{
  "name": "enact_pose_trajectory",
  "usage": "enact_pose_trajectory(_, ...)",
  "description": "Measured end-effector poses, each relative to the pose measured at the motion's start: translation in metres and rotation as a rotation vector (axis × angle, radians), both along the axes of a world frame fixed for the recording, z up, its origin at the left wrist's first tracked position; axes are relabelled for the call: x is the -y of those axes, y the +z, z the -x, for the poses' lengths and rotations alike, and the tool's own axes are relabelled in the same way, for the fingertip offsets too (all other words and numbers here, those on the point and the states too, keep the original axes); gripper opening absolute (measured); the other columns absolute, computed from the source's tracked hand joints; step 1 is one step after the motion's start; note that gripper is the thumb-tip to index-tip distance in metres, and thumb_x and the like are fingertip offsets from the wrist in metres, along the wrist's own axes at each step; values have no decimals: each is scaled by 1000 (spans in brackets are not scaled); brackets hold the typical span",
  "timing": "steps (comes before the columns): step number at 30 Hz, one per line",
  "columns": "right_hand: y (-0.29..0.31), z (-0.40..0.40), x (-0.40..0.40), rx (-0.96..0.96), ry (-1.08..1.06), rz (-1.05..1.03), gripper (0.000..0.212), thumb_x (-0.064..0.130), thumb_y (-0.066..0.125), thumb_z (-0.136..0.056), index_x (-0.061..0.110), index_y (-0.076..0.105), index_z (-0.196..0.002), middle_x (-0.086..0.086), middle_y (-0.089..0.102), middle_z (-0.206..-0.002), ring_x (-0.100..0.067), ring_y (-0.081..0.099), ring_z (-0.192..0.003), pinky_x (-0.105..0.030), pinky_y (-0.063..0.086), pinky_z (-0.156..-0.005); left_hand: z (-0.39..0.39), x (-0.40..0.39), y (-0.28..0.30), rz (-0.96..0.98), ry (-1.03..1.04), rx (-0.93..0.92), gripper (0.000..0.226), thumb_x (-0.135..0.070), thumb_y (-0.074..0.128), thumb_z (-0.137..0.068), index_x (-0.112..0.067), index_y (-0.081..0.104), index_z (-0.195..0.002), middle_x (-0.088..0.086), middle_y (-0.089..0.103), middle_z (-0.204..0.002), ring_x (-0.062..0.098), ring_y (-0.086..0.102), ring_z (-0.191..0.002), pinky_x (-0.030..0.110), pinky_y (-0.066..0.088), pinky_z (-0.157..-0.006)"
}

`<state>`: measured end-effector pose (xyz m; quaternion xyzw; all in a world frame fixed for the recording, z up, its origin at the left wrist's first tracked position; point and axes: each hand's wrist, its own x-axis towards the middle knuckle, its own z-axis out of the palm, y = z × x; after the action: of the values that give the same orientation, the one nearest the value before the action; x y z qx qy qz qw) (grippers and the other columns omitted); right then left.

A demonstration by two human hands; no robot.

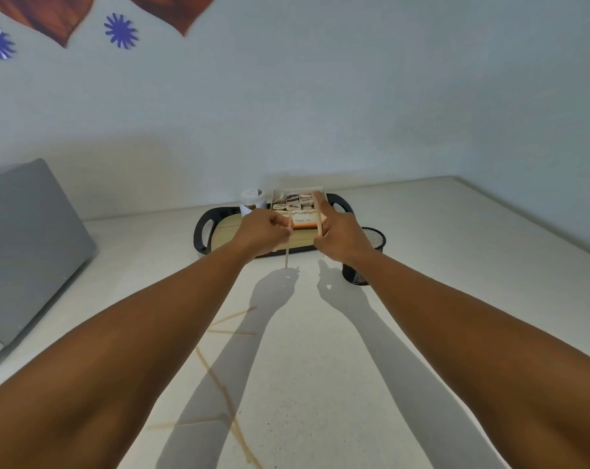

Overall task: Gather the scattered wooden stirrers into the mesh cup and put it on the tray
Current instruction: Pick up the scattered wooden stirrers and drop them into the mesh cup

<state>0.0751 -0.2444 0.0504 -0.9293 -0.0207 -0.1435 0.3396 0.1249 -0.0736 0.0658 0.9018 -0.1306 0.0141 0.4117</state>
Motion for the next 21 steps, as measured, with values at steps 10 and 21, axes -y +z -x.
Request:
enact_pose_trajectory(10, 0, -4, 46, 60, -184, -87, 94, 3, 65, -78, 33, 18, -154, -10, 69, -90, -25, 69, -77, -42, 59, -80, -5, 70, 12, 253, -77, -2, 7, -12, 75, -86, -18, 72, -85, 0, 72, -79, 18, 74, -86, 26, 59, -86)
enact_pose_trajectory(21, -9, -10, 81, 69, -303, -57, 87, 5, 67, -83, 22, 20, -154, -12, 70, -85, -24, 69, -77, -38, 59, -79, -8, 119, -3, 269, -103, 19, 17, -15, 76, -88, -11, 76, -104, 3, 76, -91, 8, 69, -78, 26, 58, -84)
